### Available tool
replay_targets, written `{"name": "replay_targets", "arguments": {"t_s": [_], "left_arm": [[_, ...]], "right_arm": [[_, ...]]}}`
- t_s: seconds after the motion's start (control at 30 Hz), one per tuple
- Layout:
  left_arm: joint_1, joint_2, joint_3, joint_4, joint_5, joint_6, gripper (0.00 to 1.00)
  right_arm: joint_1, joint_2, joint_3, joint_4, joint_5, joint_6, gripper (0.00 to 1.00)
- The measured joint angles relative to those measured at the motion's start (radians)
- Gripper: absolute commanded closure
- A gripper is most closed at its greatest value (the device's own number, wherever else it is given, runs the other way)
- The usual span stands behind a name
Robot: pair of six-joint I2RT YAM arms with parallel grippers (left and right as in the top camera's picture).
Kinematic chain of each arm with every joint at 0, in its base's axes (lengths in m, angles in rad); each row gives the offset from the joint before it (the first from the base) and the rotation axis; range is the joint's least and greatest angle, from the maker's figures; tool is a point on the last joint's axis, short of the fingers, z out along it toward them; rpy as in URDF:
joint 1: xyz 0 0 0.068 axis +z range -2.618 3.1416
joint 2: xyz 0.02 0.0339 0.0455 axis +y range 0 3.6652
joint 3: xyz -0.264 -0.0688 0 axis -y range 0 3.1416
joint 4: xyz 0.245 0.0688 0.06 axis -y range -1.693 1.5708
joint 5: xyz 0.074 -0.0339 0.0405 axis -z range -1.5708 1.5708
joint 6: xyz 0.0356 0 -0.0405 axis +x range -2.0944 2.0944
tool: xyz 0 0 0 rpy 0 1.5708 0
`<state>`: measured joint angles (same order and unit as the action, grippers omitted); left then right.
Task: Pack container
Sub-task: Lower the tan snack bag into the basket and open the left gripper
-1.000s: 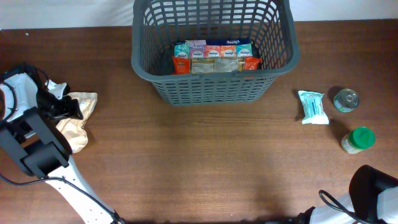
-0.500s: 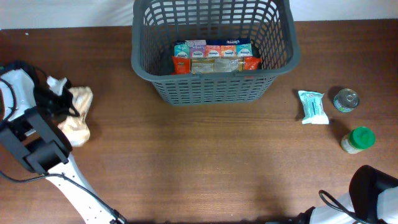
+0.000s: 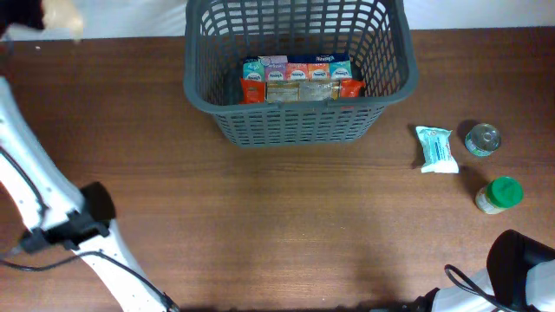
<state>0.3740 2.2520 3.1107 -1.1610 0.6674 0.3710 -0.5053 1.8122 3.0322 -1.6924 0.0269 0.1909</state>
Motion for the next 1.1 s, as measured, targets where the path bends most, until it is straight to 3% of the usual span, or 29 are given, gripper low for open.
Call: {"name": "replay_targets", "arguments": {"t_s": [0.23,0.47,0.6,0.73,1.1], "left_arm": [[-0.377,-0.133,0.021,0.042,0.014,0.190,0.99],[-0.711,-0.090,-0.205,0.020,-0.349,0.373,0.99],[-0.809,-0.014,-0.366,0.041,-0.526,0.420,0.98],[-0.846,0.068,-0.460,0.043,-0.613,0.425,0.99],[-0.867,0.196,-0.483,0.019,-0.642,0.395,0.99]], "right_arm": [[0.000,0.000,0.000,0.000,0.000,0.000,0.01],[0.000,0.000,0.000,0.000,0.000,0.000,0.01],[0.000,0.000,0.000,0.000,0.000,0.000,0.01],[0.000,0.000,0.000,0.000,0.000,0.000,0.01],[0.000,0.000,0.000,0.000,0.000,0.000,0.01]]}}
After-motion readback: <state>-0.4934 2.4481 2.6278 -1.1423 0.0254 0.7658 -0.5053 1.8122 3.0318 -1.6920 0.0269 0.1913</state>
